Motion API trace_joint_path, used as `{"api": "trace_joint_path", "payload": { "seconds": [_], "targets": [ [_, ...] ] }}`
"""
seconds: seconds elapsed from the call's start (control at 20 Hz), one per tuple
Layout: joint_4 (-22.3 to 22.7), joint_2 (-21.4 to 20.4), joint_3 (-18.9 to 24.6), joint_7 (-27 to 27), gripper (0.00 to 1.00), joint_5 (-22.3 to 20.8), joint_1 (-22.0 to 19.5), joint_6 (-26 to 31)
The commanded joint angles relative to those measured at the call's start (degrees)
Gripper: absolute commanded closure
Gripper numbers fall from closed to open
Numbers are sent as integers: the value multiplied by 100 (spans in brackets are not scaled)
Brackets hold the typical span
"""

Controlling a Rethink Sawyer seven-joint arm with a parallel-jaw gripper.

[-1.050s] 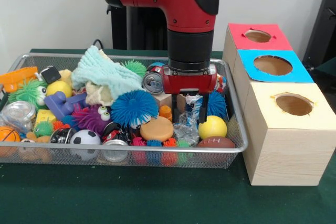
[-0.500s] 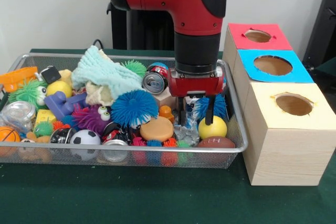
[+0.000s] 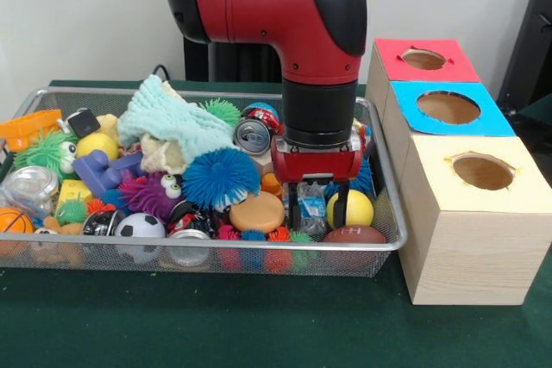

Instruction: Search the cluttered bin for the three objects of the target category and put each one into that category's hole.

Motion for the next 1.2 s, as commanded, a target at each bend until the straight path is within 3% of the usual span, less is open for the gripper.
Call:
{"api": "trace_joint_path", "payload": {
  "seconds": [0.05,0.5,0.95,1.2],
  "targets": [
    [-138,369,-18,821,0,-77,8,-239],
    [221,-9,-44,848,0,-97,-11,-101],
    [492,-767,-101,772,0,49,79,624],
    [629,-764,-28,761,0,39,-3,559]
  ]
}}
